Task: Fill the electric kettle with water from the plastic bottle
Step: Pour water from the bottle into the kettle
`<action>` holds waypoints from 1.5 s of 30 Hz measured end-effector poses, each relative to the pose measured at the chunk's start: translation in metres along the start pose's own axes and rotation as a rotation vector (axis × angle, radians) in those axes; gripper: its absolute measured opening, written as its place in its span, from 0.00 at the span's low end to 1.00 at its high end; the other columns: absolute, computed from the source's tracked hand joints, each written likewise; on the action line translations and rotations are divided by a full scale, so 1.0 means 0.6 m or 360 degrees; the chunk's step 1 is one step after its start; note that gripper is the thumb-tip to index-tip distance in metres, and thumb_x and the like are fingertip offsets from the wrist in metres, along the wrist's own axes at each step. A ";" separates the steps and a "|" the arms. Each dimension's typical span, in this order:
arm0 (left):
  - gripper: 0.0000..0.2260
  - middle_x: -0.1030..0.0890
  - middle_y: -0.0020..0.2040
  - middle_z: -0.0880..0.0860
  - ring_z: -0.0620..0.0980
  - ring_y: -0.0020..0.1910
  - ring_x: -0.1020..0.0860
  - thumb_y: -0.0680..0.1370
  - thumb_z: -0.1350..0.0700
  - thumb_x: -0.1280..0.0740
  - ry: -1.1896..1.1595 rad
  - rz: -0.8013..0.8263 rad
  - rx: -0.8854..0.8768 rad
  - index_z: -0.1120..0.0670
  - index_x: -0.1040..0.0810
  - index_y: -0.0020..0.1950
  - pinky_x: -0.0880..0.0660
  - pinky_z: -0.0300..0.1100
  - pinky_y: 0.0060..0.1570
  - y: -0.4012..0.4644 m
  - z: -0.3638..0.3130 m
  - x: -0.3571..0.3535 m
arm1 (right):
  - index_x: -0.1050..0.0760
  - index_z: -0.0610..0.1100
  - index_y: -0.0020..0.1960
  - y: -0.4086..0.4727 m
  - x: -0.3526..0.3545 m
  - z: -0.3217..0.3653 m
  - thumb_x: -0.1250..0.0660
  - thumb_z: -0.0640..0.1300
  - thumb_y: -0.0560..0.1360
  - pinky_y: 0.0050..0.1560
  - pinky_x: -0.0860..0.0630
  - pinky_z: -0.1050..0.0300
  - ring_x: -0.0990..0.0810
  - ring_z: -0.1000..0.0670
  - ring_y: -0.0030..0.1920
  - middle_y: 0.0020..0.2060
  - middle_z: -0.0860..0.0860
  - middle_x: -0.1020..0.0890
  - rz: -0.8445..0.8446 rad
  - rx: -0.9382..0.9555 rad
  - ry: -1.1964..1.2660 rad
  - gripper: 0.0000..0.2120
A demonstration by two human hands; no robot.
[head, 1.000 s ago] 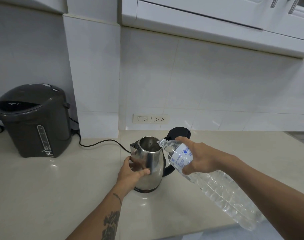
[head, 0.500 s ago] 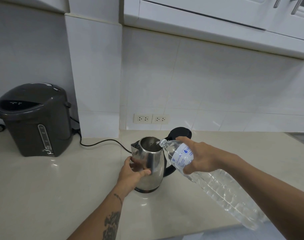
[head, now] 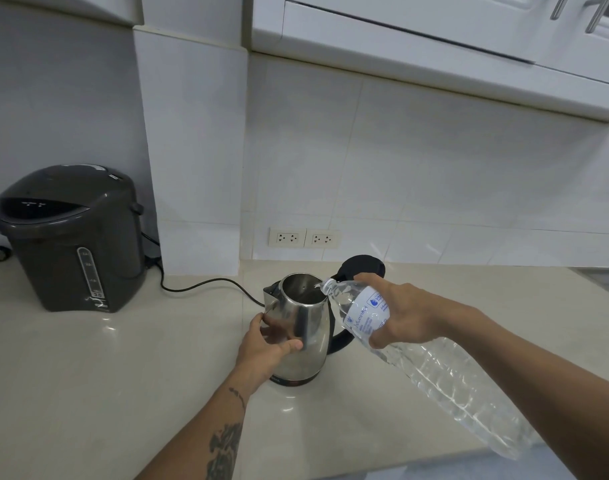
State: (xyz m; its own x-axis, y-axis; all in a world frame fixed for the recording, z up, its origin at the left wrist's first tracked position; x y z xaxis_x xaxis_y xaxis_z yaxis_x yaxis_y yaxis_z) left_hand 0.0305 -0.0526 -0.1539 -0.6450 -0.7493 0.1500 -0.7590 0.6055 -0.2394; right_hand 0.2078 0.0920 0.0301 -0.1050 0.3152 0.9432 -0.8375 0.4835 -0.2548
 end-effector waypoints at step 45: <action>0.26 0.28 0.67 0.47 0.47 0.66 0.28 0.75 0.57 0.28 0.0246 -0.0290 -0.0798 0.46 0.30 0.71 0.30 0.44 0.65 -0.070 -0.285 0.027 | 0.52 0.67 0.76 -0.041 0.014 -0.065 0.23 0.44 0.70 0.49 0.16 0.52 0.15 0.46 0.45 0.49 0.49 0.16 -0.0772 0.0293 0.0947 0.50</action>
State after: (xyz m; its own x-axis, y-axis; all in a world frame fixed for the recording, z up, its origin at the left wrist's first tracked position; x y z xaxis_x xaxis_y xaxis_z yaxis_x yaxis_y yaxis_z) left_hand 0.0368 -0.0444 0.0227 -0.4763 -0.8285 0.2944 -0.7841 0.5518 0.2841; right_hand 0.2483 0.1144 0.0358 0.5561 0.5129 0.6540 -0.7970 0.5523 0.2445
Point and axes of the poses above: each hand's wrist, its own y-axis towards the middle knuckle, its own x-axis out of the back of the hand, z = x × y, the point moved 7 cm from there along y, towards the middle knuckle
